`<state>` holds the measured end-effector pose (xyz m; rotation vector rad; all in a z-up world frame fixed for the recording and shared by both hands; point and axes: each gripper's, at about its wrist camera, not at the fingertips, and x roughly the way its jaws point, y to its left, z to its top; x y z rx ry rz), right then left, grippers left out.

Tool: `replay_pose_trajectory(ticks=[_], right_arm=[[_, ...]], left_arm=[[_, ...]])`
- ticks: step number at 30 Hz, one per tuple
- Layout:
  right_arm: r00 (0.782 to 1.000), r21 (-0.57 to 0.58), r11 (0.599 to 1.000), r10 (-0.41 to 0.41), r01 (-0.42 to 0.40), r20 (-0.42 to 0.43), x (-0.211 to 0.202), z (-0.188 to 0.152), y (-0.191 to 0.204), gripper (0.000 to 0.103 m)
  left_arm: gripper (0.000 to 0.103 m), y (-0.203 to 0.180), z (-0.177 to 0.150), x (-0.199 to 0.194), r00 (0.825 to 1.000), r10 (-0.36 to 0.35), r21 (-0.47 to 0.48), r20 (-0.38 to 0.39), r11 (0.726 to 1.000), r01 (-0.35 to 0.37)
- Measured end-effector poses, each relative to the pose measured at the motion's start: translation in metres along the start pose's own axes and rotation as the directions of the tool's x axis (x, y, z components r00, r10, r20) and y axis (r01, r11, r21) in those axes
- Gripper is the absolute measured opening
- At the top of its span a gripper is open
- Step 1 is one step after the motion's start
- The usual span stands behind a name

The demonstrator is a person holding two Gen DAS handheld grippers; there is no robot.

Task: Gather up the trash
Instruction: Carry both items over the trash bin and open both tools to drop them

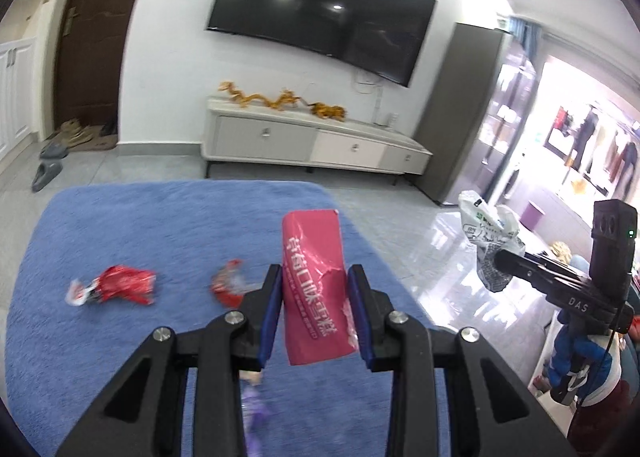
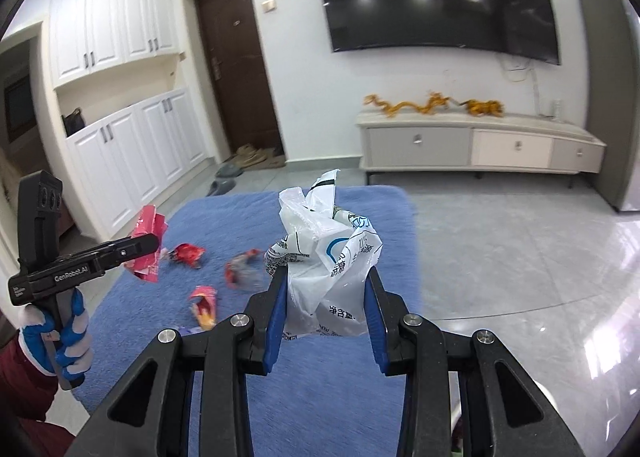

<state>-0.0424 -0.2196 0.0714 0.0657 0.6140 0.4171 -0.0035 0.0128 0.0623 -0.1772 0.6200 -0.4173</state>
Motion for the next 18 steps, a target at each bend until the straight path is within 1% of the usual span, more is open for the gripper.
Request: replay_pose_trajectory(ticks=[4,7,11,15,18], right_arm=[[0.998,0.041,0.997,-0.065,0.064,0.017,-0.022,-0.008,-0.027,0.036],[0.992,0.072,0.990,-0.123,0.122,0.013,-0.035,-0.018,-0.047,0.036],[0.981,0.142,0.971,-0.193,0.192,-0.010,-0.051,-0.039,-0.084,0.036],[0.965,0.224,0.938,-0.257,0.263,-0.054,-0.066,-0.066,-0.124,0.036],[0.951,0.274,0.911,-0.295,0.309,-0.095,-0.070,-0.087,-0.153,0.036]], left_arm=[[0.031,-0.037,0.005,0.015,0.999,-0.052,0.054,-0.015,0.997,0.052],[0.031,-0.067,0.008,0.034,0.994,-0.100,0.087,-0.046,0.991,0.103],[0.031,-0.109,0.003,0.065,0.981,-0.162,0.133,-0.107,0.976,0.175],[0.031,-0.155,-0.006,0.104,0.956,-0.218,0.175,-0.197,0.952,0.253],[0.031,-0.194,-0.018,0.140,0.930,-0.238,0.220,-0.281,0.927,0.304]])
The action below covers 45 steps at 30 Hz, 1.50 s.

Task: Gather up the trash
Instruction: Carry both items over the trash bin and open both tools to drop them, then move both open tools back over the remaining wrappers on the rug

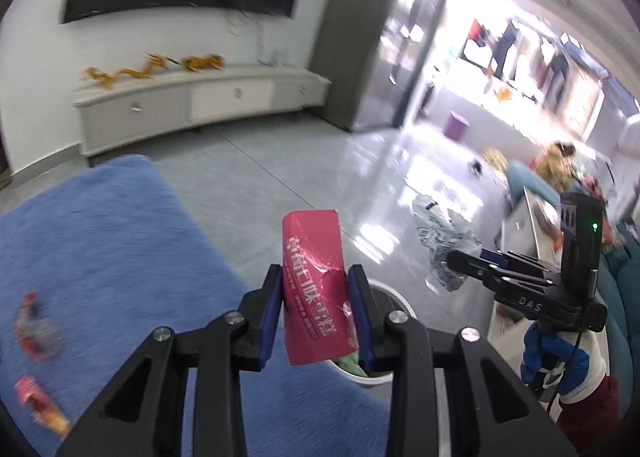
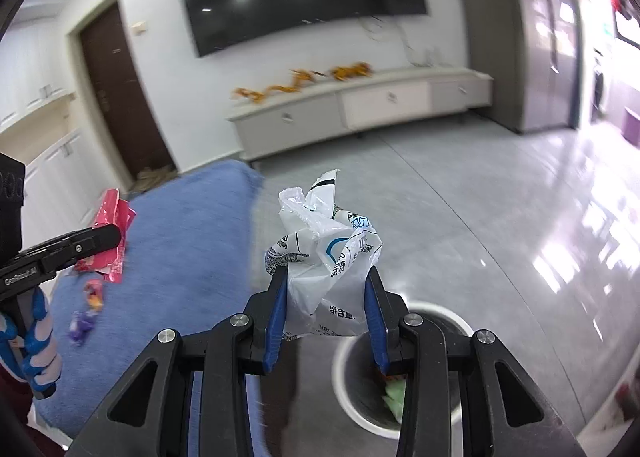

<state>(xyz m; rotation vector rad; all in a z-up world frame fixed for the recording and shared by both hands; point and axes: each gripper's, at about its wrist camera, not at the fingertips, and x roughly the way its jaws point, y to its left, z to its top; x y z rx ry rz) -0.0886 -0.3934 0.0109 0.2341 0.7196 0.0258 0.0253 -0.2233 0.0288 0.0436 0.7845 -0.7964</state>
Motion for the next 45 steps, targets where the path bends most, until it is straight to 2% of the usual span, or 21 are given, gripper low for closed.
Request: replay_pose_trajectory(ticks=[6,13,15,17,20,24,29,33,38,41,45], right_arm=[[0.995,0.107,0.992,-0.061,0.069,-0.081,0.024,-0.030,-0.058,0.037],[0.981,0.183,0.977,-0.080,0.113,-0.179,0.061,-0.055,-0.097,0.039],[0.976,0.195,0.973,-0.082,0.122,-0.202,0.069,-0.063,-0.104,0.044],[0.972,0.211,0.968,-0.090,0.137,-0.218,0.075,-0.069,-0.112,0.054],[0.967,0.222,0.963,-0.102,0.156,-0.235,0.079,-0.076,-0.117,0.056],[0.961,0.211,0.962,-0.118,0.173,-0.250,0.083,-0.079,-0.119,0.057],[0.963,0.203,0.964,-0.122,0.173,-0.239,0.079,-0.074,-0.116,0.057],[0.970,0.190,0.967,-0.128,0.168,-0.205,0.069,-0.064,-0.106,0.057],[0.977,0.167,0.972,-0.139,0.166,-0.162,0.052,-0.050,-0.086,0.057],[0.980,0.149,0.975,-0.145,0.165,-0.135,0.041,-0.042,-0.072,0.059],[0.984,0.123,0.979,-0.153,0.163,-0.090,0.025,-0.029,-0.053,0.064]], left_arm=[[0.031,-0.039,0.006,0.077,0.989,-0.056,0.045,-0.134,0.997,0.063],[0.036,-0.065,0.011,0.147,0.959,-0.145,0.015,-0.245,0.988,0.153],[0.047,-0.071,0.011,0.157,0.950,-0.169,0.005,-0.261,0.984,0.176],[0.058,-0.077,0.009,0.166,0.945,-0.186,0.001,-0.269,0.981,0.193],[0.059,-0.085,0.011,0.176,0.943,-0.185,0.013,-0.278,0.981,0.196],[0.059,-0.084,0.006,0.169,0.950,-0.162,0.027,-0.267,0.984,0.176],[0.059,-0.077,0.002,0.142,0.977,-0.050,0.096,-0.209,0.993,0.072],[0.059,-0.064,0.003,0.117,0.988,0.024,0.123,-0.152,0.992,-0.006],[0.060,-0.055,0.001,0.084,0.994,0.080,0.138,-0.073,0.988,-0.070],[0.069,-0.051,0.000,0.067,0.994,0.105,0.137,-0.036,0.986,-0.099],[0.071,-0.041,-0.002,0.037,0.991,0.129,0.132,0.032,0.982,-0.132]])
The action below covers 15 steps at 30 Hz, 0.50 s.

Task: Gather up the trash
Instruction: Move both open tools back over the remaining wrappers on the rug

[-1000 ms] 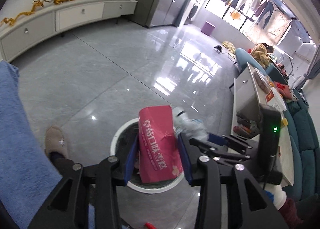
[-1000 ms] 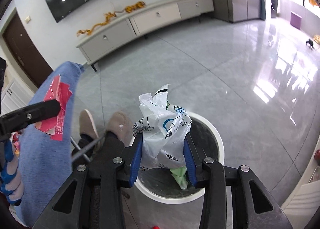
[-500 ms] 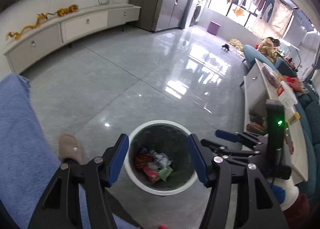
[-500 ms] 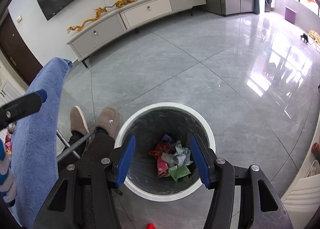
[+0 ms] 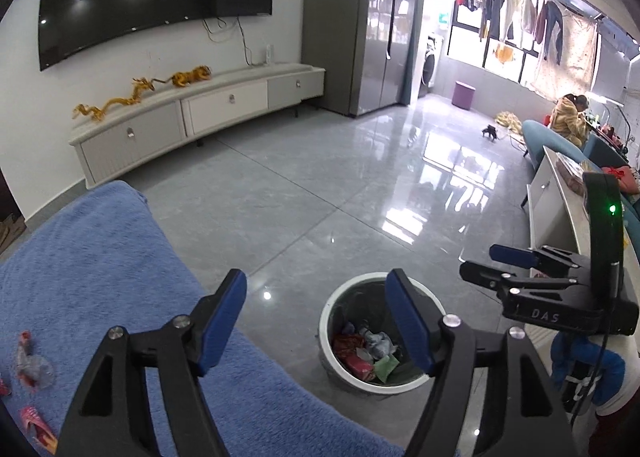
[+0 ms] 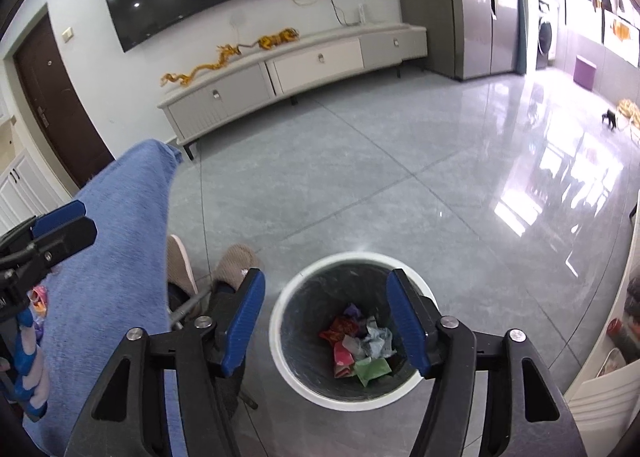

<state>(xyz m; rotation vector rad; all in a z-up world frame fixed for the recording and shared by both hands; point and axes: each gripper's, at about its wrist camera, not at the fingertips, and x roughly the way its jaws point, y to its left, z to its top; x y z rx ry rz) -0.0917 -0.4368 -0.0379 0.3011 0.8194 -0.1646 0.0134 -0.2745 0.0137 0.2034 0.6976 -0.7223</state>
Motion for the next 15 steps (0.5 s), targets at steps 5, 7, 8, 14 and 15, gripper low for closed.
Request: replay_pose_trajectory(ticks=[5,7,8,14,15], right_arm=[[0.998,-0.043,0.999,-0.003,0.006,0.061,-0.027,0.012,0.026,0.066],[0.997,-0.063,0.998,0.002,0.003,0.081,-0.035,0.016,0.036,0.066],[0.996,-0.075,0.997,0.004,0.002,0.090,-0.040,0.018,0.042,0.066],[0.991,-0.133,0.991,0.022,-0.004,0.131,-0.063,0.025,0.070,0.066],[0.991,-0.140,0.990,0.025,-0.005,0.135,-0.066,0.026,0.074,0.066]], left_arm=[[0.071,0.014,-0.002,-0.035,0.996,0.039,-0.012,0.074,0.999,-0.038],[0.071,0.019,-0.004,-0.046,0.994,0.057,-0.016,0.097,0.998,-0.056],[0.071,0.022,-0.005,-0.051,0.992,0.064,-0.019,0.106,0.998,-0.062],[0.071,0.042,-0.014,-0.085,0.984,0.086,-0.057,0.156,0.995,-0.078],[0.071,0.043,-0.014,-0.088,0.983,0.088,-0.062,0.160,0.995,-0.079]])
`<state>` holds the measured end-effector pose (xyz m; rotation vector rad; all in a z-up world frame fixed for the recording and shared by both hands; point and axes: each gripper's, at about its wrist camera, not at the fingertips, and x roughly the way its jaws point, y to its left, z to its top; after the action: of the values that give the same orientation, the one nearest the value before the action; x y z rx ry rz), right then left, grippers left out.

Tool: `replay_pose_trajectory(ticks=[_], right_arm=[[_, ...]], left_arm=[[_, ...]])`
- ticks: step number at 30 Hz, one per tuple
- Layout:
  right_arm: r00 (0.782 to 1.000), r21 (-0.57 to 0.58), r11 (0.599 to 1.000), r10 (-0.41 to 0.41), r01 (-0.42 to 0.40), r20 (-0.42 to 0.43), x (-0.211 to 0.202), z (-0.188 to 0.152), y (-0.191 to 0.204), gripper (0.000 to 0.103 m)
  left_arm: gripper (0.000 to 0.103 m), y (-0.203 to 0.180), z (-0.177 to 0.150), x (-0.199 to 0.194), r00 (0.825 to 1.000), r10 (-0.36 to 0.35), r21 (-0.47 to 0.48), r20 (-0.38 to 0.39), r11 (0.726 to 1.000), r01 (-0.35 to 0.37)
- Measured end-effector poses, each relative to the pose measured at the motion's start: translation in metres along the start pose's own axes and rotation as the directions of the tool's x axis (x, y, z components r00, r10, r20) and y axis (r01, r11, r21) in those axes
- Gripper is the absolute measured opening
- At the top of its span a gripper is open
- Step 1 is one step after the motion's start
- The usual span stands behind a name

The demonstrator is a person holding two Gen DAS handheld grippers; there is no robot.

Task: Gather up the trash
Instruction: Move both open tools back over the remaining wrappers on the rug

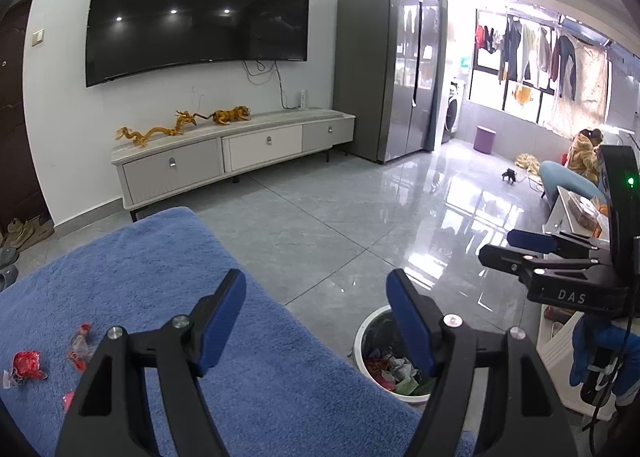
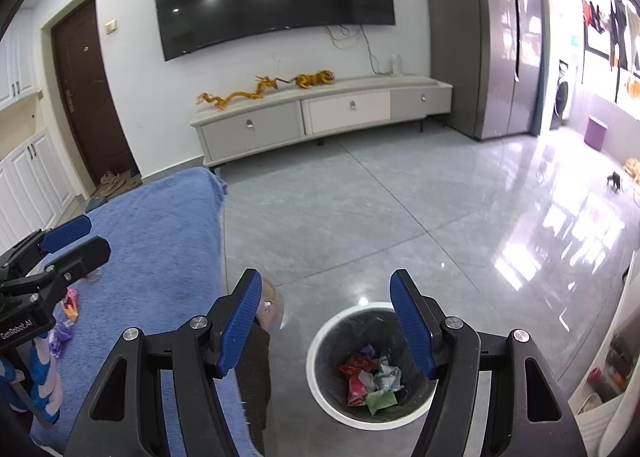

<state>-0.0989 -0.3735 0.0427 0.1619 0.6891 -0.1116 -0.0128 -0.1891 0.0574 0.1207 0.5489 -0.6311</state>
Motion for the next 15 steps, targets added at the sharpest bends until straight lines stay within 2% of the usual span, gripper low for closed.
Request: replay_pose_trajectory(ticks=[8,15], right_arm=[[0.998,-0.075,0.997,0.038,-0.034,0.048,-0.026,0.012,0.037,0.066],[0.990,-0.141,0.985,0.112,-0.099,0.087,-0.045,0.021,0.070,0.066]], left_arm=[[0.071,0.036,-0.013,-0.042,0.998,0.039,-0.051,0.051,0.998,-0.036],[0.071,0.095,-0.045,-0.083,0.989,0.136,-0.109,0.050,0.986,-0.130]])
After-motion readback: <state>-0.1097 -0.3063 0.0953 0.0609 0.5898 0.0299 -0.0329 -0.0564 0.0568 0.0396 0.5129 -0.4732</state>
